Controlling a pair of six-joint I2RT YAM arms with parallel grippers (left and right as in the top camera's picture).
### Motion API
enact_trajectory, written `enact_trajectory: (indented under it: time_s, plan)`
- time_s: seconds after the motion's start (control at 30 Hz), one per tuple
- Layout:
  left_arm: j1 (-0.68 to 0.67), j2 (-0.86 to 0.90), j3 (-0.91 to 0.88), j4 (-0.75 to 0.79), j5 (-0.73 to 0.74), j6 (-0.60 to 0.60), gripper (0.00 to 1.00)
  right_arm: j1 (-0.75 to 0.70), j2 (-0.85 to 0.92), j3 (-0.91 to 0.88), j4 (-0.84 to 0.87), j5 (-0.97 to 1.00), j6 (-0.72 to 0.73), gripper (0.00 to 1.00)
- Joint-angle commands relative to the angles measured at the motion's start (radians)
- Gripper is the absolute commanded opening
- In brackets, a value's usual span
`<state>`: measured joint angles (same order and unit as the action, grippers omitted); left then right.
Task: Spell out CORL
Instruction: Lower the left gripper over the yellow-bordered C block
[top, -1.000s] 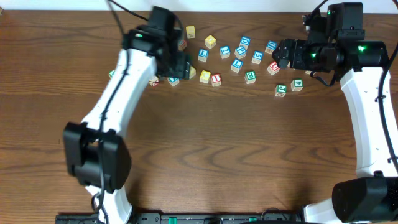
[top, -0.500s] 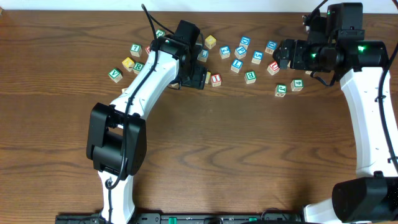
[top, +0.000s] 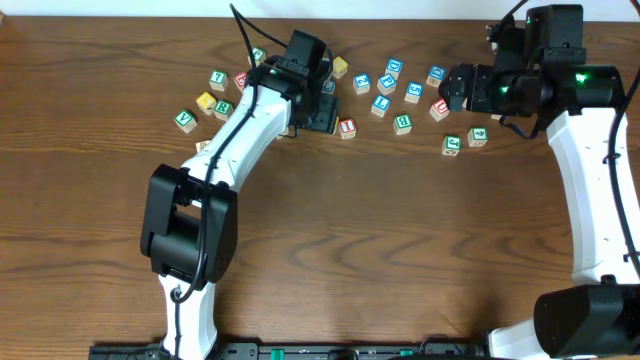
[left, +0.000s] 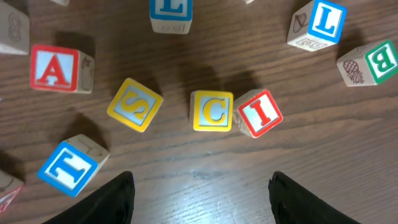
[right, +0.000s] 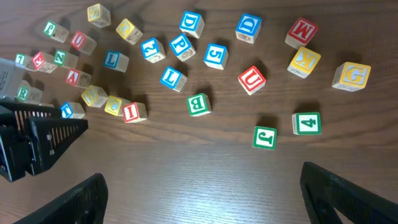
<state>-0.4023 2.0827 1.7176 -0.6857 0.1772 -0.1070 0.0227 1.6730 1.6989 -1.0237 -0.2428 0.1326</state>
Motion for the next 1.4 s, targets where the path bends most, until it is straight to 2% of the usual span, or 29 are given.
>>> enact_trajectory:
  time_s: [0.0,0.2,0.93,1.37]
  plan:
    - [-0.010,0.018,-0.012,0.019,-0.018,-0.011,0.68,-0.002,0.001,0.019,-0.002,0.006,-0.011,0.94]
    - [-0.040,0.050,-0.012,0.052,-0.135,-0.034,0.68,-0.002,0.002,0.019,-0.005,0.005,-0.011,0.94]
    - [-0.048,0.161,-0.012,0.097,-0.129,0.002,0.68,-0.002,0.002,0.019,-0.018,0.031,-0.011,0.95]
    - [-0.048,0.167,-0.012,0.154,-0.129,0.002,0.68,-0.002,0.002,0.019,-0.020,0.035,-0.011,0.95]
